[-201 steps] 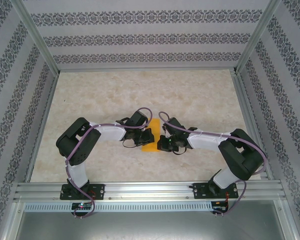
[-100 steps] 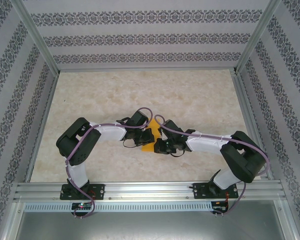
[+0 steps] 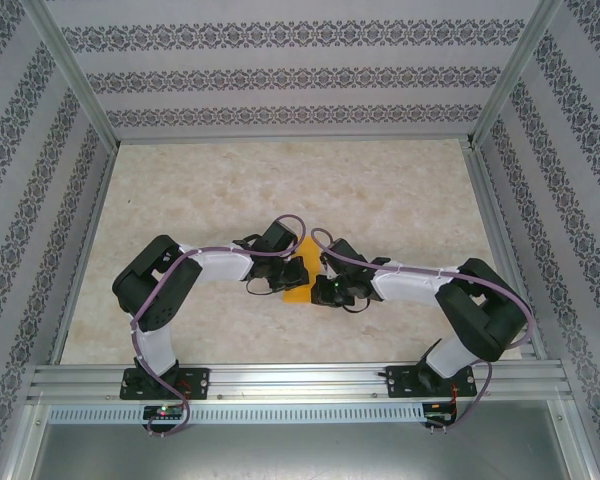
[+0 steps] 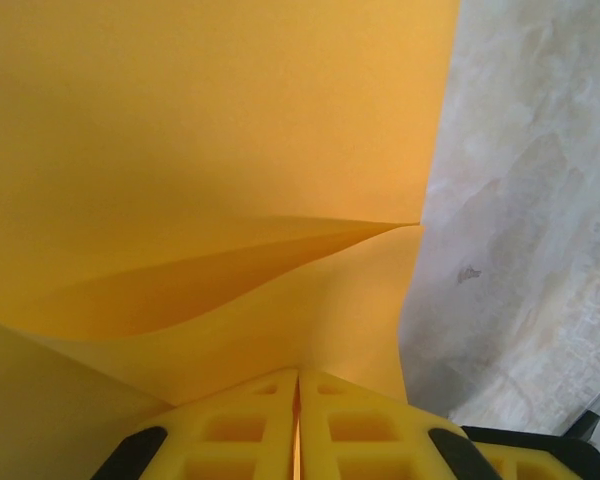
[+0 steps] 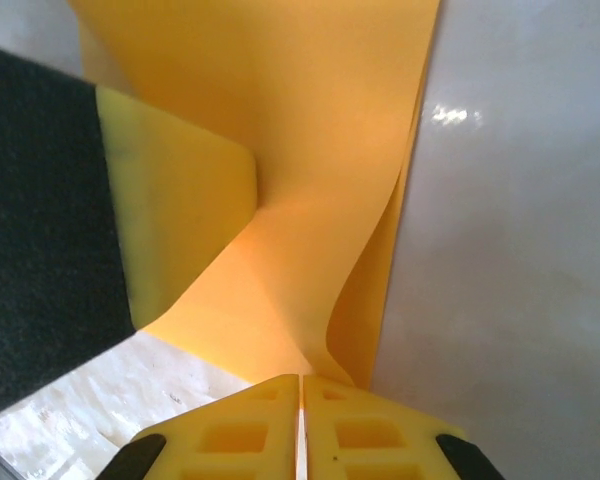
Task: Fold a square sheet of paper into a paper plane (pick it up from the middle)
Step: Fold the triangle a second time at the center of the table.
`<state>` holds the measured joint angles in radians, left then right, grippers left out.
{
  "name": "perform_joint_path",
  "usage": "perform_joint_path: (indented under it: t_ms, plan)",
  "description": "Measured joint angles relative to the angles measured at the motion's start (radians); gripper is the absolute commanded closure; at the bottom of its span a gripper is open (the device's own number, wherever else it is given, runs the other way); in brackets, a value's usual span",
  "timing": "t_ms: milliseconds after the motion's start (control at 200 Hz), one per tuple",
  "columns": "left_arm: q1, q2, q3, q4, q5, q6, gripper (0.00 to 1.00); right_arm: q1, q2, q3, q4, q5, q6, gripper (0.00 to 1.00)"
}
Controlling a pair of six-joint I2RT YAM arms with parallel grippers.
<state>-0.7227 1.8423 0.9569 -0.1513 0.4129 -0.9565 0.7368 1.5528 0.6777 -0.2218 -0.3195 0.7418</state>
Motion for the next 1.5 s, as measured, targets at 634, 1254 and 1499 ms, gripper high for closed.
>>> perform_joint_path:
  t_ms: [634, 1254, 1499]
  plan:
    - [0.000, 0.000, 0.004, -0.005, -0.003, 0.000, 0.87, -0.014, 0.012, 0.004, 0.026, -0.014, 0.007, 0.89]
    - [0.000, -0.027, -0.004, 0.016, -0.003, 0.012, 0.79, -0.026, 0.012, -0.006, 0.024, -0.014, 0.008, 0.90]
    - [0.000, -0.028, -0.030, 0.050, 0.008, 0.012, 0.79, -0.026, 0.012, -0.008, 0.024, -0.014, 0.008, 0.90]
